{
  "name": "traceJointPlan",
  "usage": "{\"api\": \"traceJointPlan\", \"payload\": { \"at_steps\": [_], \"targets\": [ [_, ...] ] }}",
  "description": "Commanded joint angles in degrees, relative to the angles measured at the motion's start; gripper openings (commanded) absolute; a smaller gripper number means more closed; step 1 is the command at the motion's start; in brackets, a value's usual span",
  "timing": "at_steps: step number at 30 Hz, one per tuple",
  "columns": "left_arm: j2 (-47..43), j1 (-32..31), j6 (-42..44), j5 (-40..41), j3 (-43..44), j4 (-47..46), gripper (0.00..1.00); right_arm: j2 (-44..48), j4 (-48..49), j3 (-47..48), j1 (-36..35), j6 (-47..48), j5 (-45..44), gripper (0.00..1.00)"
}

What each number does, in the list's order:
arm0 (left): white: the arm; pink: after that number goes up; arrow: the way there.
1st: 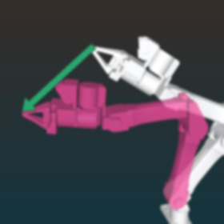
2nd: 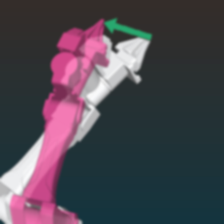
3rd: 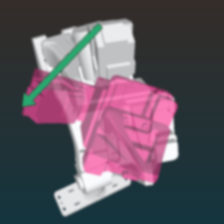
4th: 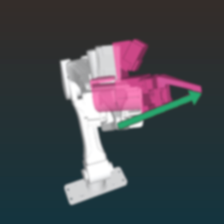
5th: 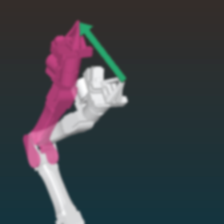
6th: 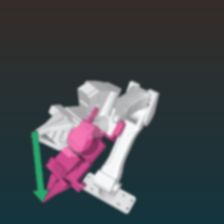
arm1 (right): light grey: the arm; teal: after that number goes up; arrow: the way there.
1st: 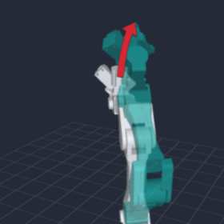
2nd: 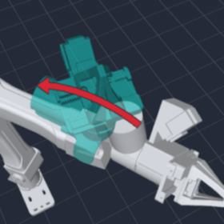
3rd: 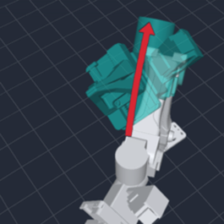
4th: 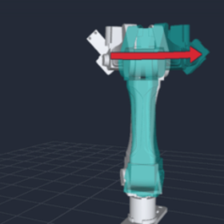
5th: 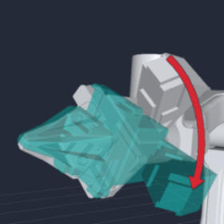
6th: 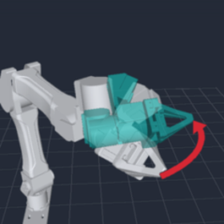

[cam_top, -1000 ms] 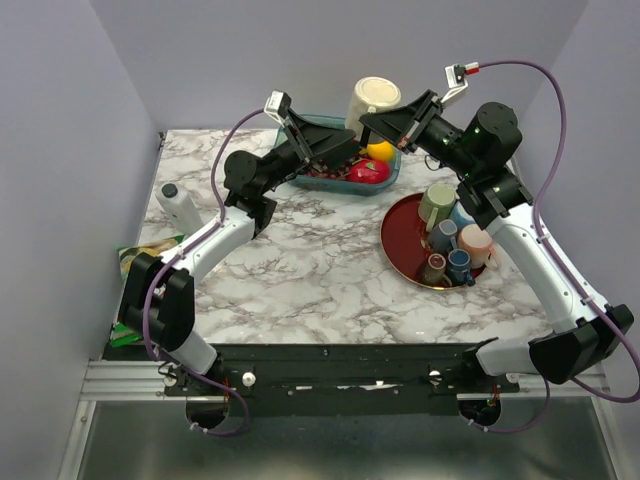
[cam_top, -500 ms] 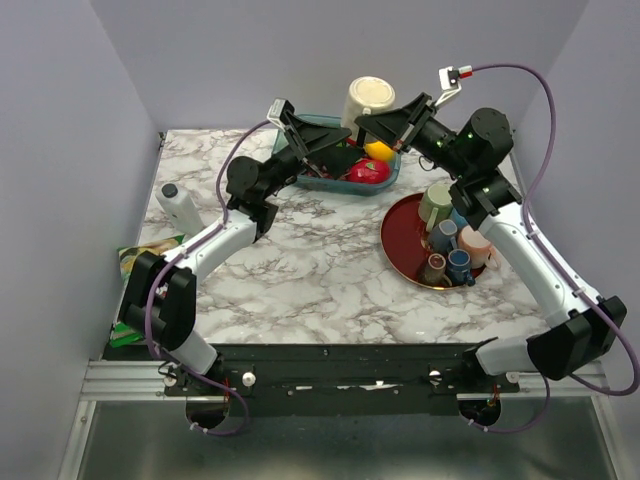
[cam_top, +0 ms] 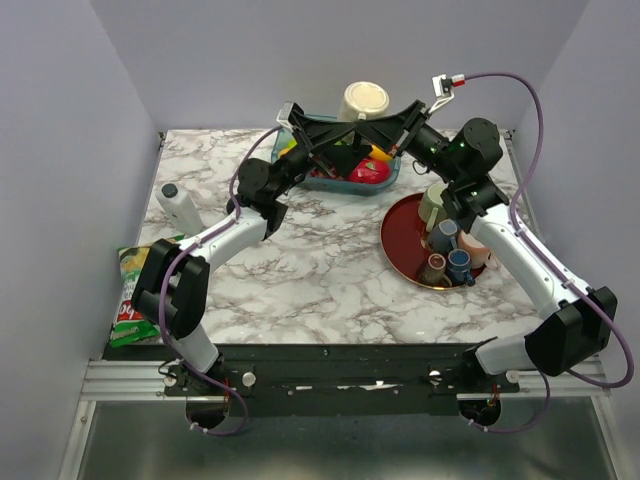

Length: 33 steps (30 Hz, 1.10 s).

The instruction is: Turn the mug right side up

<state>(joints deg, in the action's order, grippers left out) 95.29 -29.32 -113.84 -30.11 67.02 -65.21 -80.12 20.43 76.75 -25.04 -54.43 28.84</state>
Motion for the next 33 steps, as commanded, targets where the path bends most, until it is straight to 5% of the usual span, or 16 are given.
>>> {"api": "traceJointPlan", "payload": {
  "at_steps": [1,11,21,33],
  "targets": [
    [-0.54,0.49,-3.76,3.91,-1.63,-3.87,0.9,2.24,7.26,-1.07,-0.1,0.38,1.3,0.01],
    [-2.65,3.39,-2.18,5.76,-3.74,-3.52,0.85,5.93,7.0,-7.84,-0.01,1.26,1.05,0.01],
    [-3.79,4.62,-0.68,6.29,-4.27,-3.78,0.61,8.57,8.23,-13.29,-0.1,1.0,1.66,0.01],
    [-4.49,5.15,1.43,6.73,-3.04,-4.4,0.54,11.03,10.24,-18.56,-0.1,2.58,3.59,0.01]
  ]
}}
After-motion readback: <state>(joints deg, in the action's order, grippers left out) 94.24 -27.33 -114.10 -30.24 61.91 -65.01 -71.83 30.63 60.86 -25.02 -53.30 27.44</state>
